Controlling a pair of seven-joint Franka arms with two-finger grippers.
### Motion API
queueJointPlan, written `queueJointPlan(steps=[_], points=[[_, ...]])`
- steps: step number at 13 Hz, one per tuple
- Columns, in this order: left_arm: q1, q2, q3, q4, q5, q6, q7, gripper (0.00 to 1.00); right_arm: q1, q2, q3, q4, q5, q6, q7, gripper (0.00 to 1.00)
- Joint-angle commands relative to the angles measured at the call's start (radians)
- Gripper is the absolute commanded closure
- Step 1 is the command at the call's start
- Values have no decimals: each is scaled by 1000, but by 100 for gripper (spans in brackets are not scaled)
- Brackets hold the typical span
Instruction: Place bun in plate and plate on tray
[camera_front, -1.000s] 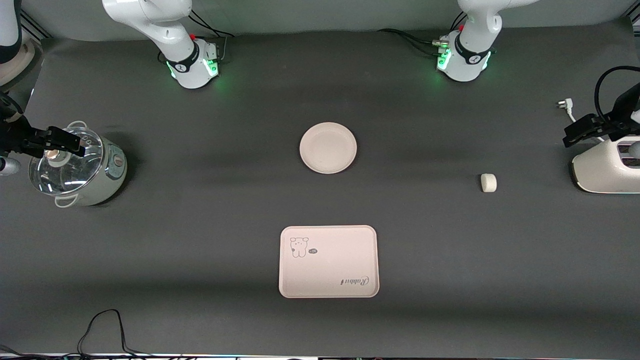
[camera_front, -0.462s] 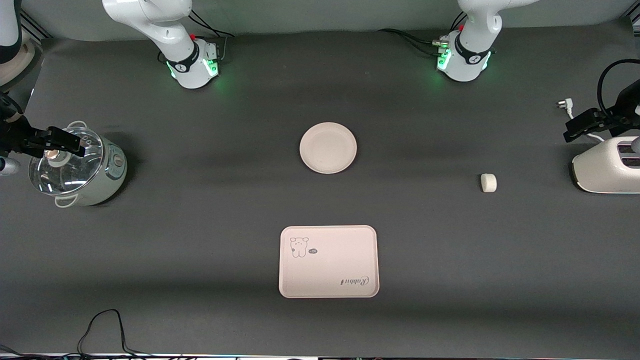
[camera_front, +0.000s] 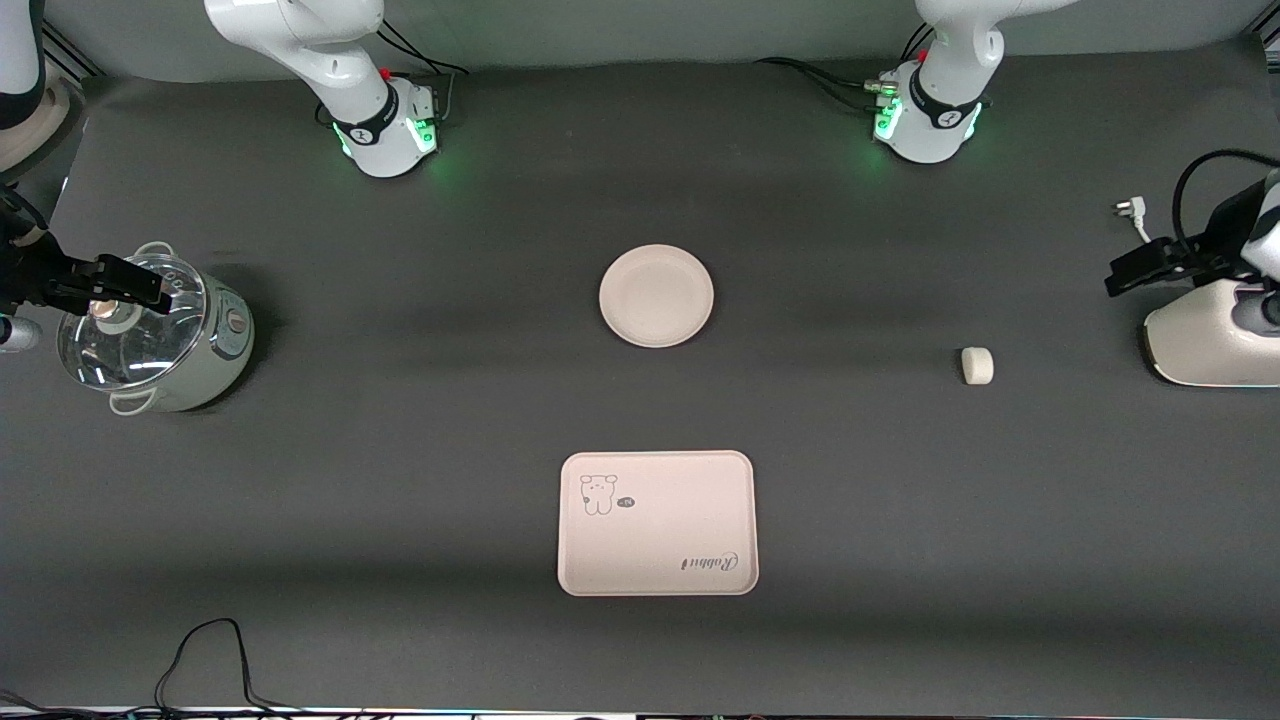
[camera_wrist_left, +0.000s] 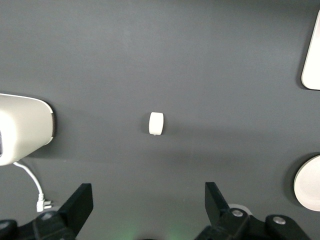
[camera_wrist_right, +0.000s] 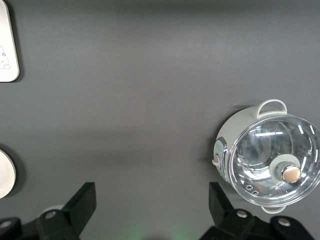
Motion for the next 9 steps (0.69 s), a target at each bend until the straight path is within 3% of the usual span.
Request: queueJointPlan(steps=[1, 6, 9], points=[[1, -11, -2, -172, -17, 158, 21, 0, 15, -23, -4, -21, -23, 4, 27, 0], [-4, 19, -3, -503, -13, 563, 22, 0, 15, -23, -4, -23, -23, 4, 27, 0], [-7, 101, -3, -646, -8, 799, 22, 0, 15, -21, -4, -23, -23, 4, 27, 0]])
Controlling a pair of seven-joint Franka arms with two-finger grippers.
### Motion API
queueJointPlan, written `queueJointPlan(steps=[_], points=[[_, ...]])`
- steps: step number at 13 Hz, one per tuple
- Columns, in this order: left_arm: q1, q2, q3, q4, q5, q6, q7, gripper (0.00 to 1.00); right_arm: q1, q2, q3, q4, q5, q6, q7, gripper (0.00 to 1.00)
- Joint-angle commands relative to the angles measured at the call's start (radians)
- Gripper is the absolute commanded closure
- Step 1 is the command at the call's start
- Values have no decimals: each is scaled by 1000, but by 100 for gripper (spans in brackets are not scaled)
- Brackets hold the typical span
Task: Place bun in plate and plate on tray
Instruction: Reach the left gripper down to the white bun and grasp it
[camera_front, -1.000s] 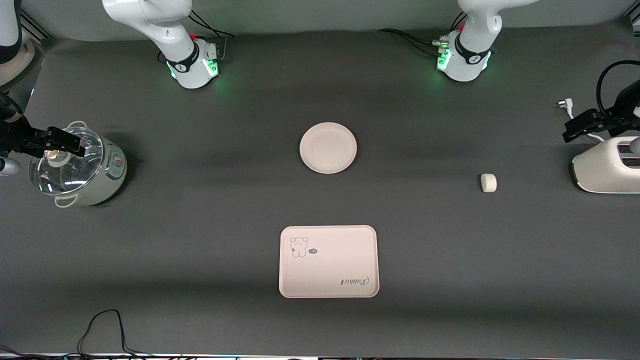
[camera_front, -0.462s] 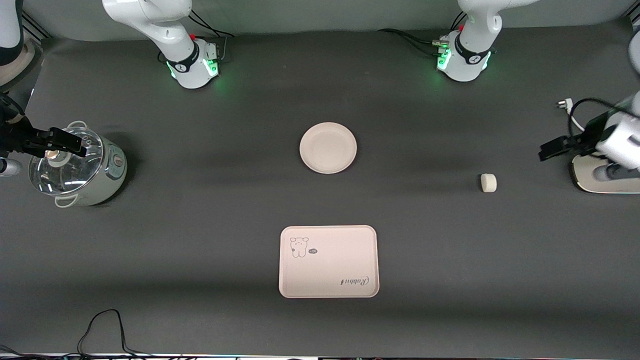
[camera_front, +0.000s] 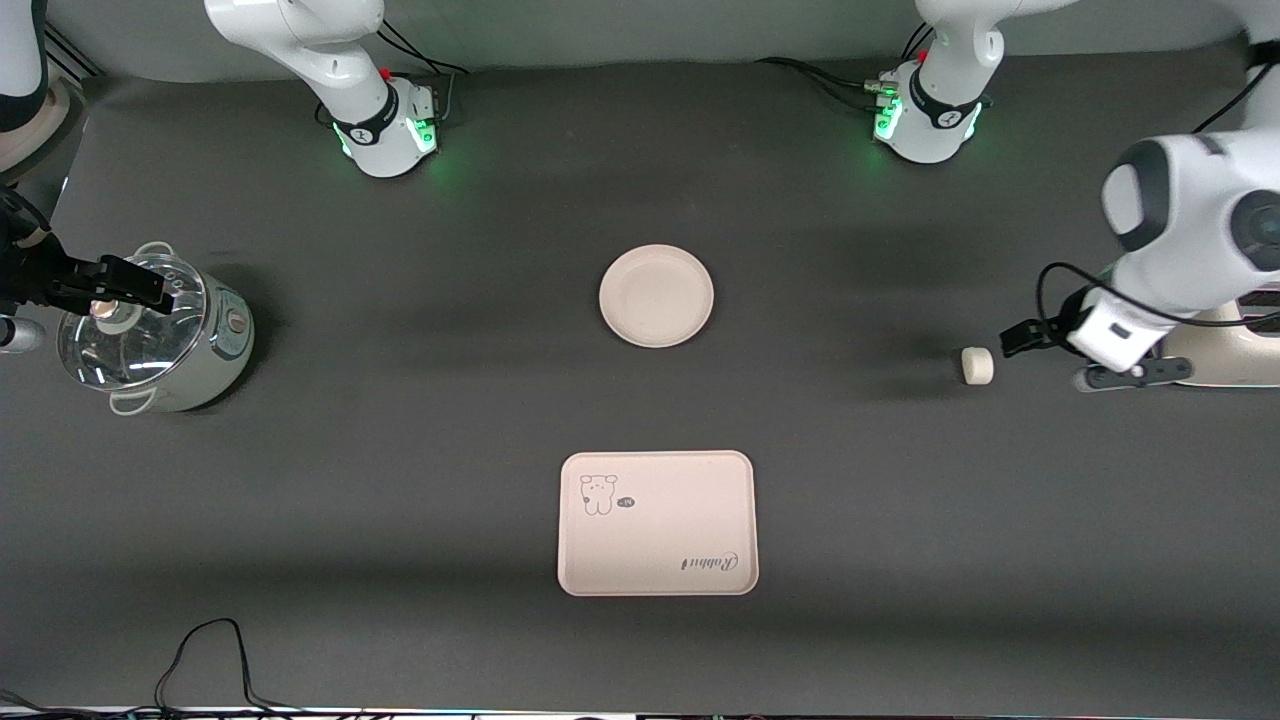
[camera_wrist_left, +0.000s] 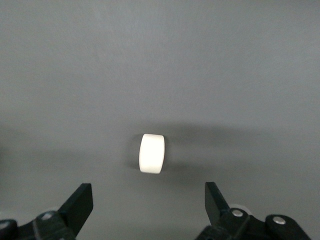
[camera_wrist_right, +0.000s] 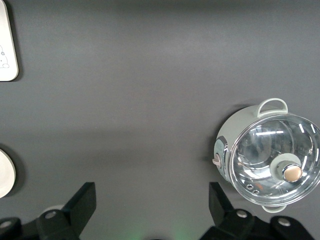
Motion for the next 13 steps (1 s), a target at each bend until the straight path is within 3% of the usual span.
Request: queueJointPlan(steps=[1, 4, 8, 9, 12, 13], points=[[-9, 65, 2, -104, 0, 187, 20, 0, 15, -21, -4, -19, -23, 4, 26, 0], [-12, 160, 2, -144, 14, 352, 34, 0, 15, -21, -4, -21, -23, 4, 26, 0], [-1, 228, 3, -144, 92, 415, 48, 9, 15, -21, -4, -22, -23, 4, 26, 0], [-1, 234, 3, -144, 92, 418, 48, 17, 15, -21, -6, -21, -23, 4, 26, 0], [-4, 237, 3, -144, 92, 418, 53, 66, 15, -21, -4, -21, -23, 4, 26, 0], [-4, 235, 3, -143, 94, 416, 56, 76, 15, -21, -4, -21, -23, 4, 26, 0]])
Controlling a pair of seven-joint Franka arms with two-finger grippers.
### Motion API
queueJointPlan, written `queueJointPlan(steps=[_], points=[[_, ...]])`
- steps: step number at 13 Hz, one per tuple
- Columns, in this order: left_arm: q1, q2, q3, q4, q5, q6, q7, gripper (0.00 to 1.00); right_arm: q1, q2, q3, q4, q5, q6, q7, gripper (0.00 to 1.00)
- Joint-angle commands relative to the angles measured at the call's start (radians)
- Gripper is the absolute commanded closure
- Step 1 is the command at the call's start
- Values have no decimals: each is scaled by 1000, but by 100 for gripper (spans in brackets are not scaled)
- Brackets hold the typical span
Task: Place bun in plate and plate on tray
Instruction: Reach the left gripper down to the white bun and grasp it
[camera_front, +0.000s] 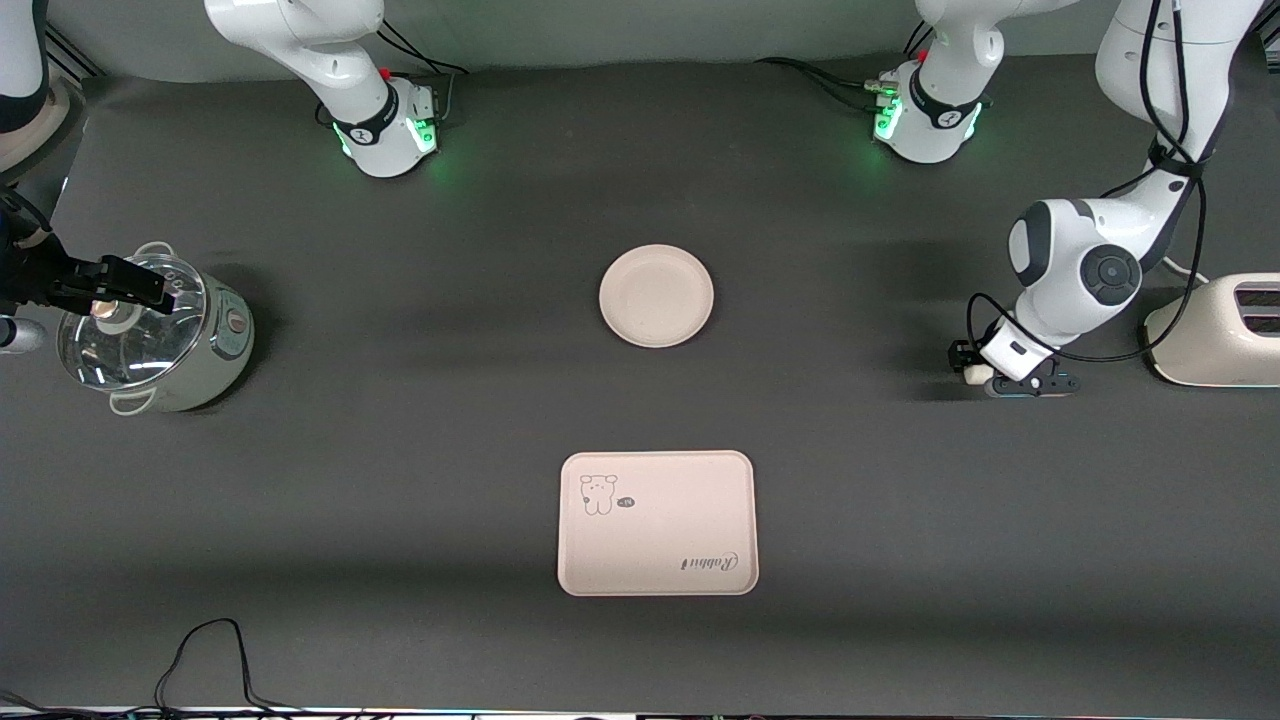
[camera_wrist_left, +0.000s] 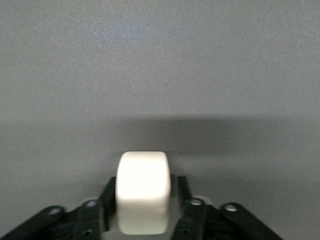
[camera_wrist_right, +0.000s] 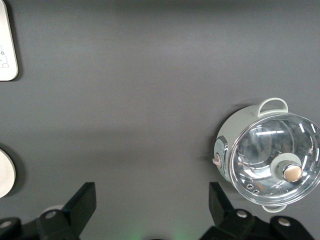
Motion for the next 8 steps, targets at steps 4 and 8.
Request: queueJointPlan(steps=[4, 8], points=[[-6, -47, 1, 9, 13, -46, 7, 81, 13, -21, -6, -16, -22, 7, 14, 0], [-58, -208, -14, 95, 3, -358, -91, 81, 13, -21, -6, -9, -22, 8, 14, 0]])
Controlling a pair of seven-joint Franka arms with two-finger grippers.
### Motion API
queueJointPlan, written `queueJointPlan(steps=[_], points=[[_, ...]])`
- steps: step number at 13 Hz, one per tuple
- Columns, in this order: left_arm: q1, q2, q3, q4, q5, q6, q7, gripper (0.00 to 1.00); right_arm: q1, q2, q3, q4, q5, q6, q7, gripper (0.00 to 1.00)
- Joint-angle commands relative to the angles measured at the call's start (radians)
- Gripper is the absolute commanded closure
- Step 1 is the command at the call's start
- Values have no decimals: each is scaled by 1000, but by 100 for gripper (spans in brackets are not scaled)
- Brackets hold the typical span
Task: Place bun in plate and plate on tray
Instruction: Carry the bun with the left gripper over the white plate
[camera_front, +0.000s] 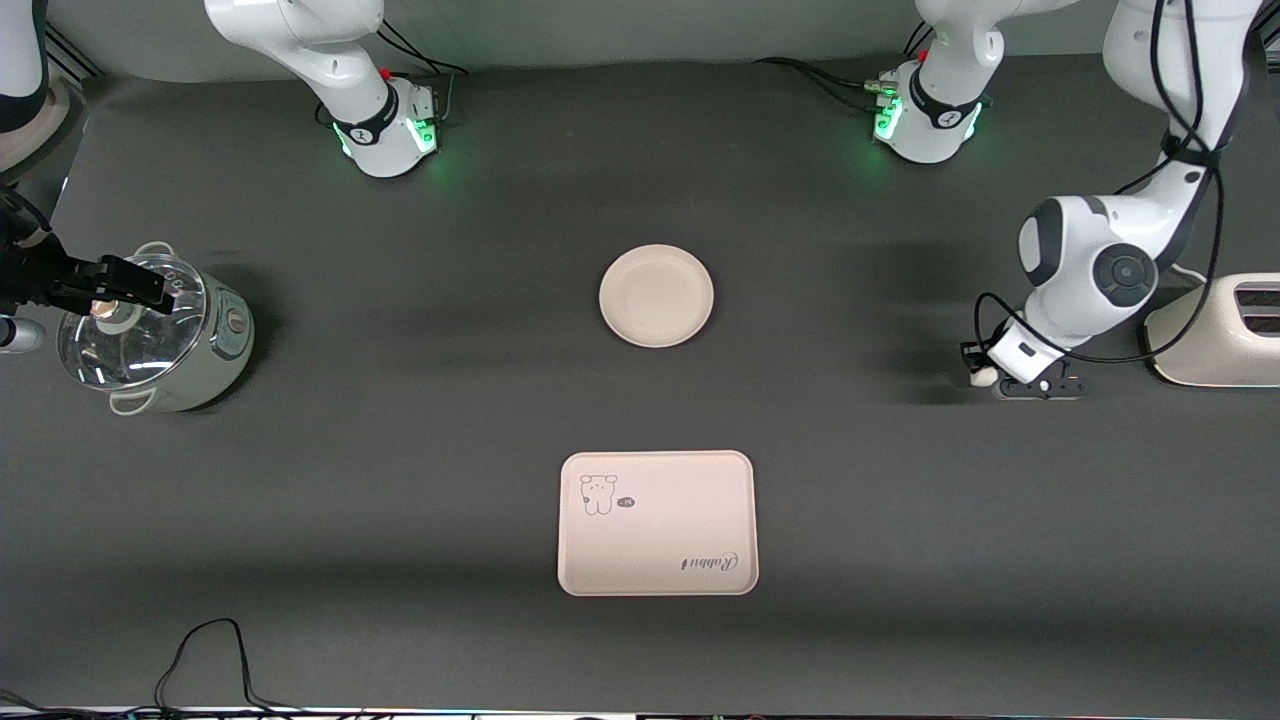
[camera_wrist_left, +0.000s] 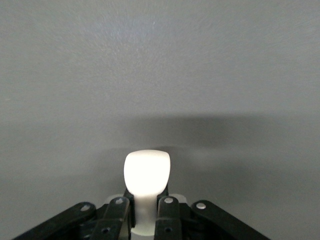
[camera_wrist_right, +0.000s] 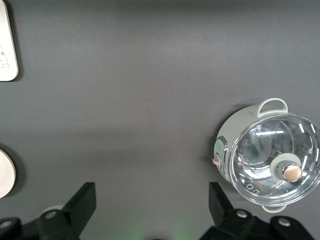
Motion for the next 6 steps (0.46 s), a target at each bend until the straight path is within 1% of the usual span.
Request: queueJointPlan(steps=[1, 4, 5, 6], points=[[-78, -163, -3, 57, -9, -254, -115, 80, 13, -20, -6, -10, -20, 8, 14, 0], [-173, -329, -9, 149, -136, -541, -223, 80, 13, -19, -6, -10, -17, 10, 14, 0], [-200, -366, -12, 203, -154, -648, -282, 80, 13, -19, -6, -10, -17, 10, 14, 0], [-242, -377, -20, 264, -173, -735, -348, 80, 13, -20, -6, -10, -17, 10, 14, 0]])
